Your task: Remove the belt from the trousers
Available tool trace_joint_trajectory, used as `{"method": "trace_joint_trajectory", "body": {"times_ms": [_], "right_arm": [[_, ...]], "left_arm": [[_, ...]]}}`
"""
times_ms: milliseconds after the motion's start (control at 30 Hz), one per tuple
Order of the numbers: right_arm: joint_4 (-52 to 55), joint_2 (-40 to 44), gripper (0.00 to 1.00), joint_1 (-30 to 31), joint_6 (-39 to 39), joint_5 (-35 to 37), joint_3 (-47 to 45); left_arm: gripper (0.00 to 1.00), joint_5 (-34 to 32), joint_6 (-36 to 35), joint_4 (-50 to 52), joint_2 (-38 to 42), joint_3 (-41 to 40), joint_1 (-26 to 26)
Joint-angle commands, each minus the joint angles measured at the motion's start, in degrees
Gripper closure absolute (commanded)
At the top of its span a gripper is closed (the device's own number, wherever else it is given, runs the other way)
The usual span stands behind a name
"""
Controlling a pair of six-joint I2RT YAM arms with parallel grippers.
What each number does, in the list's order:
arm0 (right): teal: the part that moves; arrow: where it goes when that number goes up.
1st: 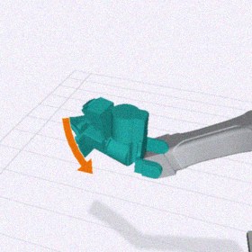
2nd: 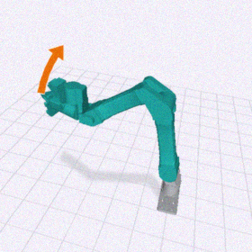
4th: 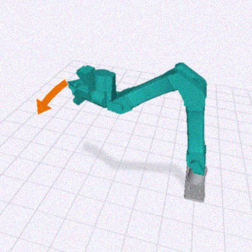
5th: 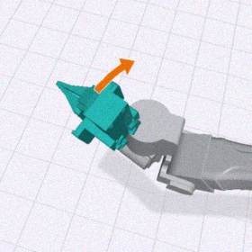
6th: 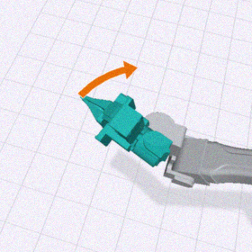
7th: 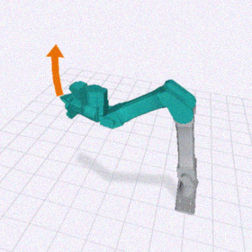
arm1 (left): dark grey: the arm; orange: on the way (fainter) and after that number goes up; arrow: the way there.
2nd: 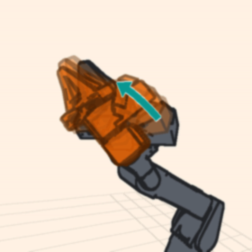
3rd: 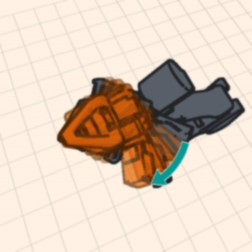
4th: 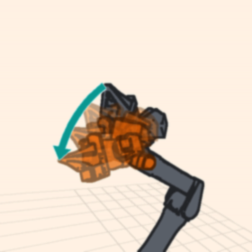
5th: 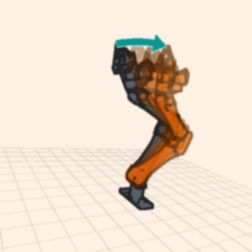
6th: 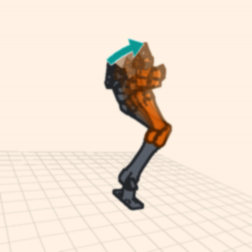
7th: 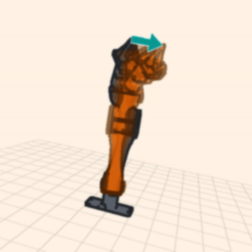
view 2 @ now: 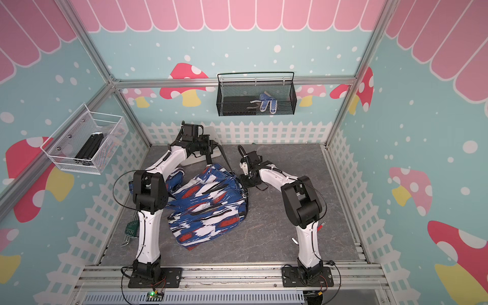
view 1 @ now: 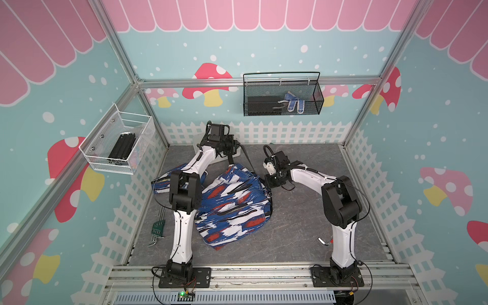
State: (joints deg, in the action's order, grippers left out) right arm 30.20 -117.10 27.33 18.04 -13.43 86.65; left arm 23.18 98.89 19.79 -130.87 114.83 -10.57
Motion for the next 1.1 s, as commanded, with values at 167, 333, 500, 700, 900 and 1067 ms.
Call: {"method": "trace_joint_trajectory", "body": {"times_ms": [167,333,500,700,900,1067], "right_arm": [[18.49,-4.19,1.00,-0.80,-0.35,3.20,-2.17],[18.24,-3.94,1.00,-0.81,-0.23,2.71,-2.20],[17.54,-4.10,1.00,-0.85,-0.14,1.59,-1.55],[16.91,-4.64,1.00,-0.70,0.10,0.05,-0.48],[16.91,-4.57,1.00,-0.70,-0.47,-0.52,0.02],[16.94,-4.45,1.00,-0.70,-0.96,-0.72,-0.37]], "left_arm": [[1.00,-2.08,1.45,-17.95,7.98,-13.82,1.12],[0.39,5.17,-10.29,-15.68,9.83,-18.05,-0.31],[0.01,2.46,-33.12,5.66,12.63,-16.81,-4.09],[0.01,-1.69,-40.47,9.10,11.04,-20.86,-12.28],[0.01,-9.80,-45.70,15.02,5.92,-15.43,-17.56],[0.42,-12.77,-46.95,16.79,2.89,-12.90,-17.28]]}}
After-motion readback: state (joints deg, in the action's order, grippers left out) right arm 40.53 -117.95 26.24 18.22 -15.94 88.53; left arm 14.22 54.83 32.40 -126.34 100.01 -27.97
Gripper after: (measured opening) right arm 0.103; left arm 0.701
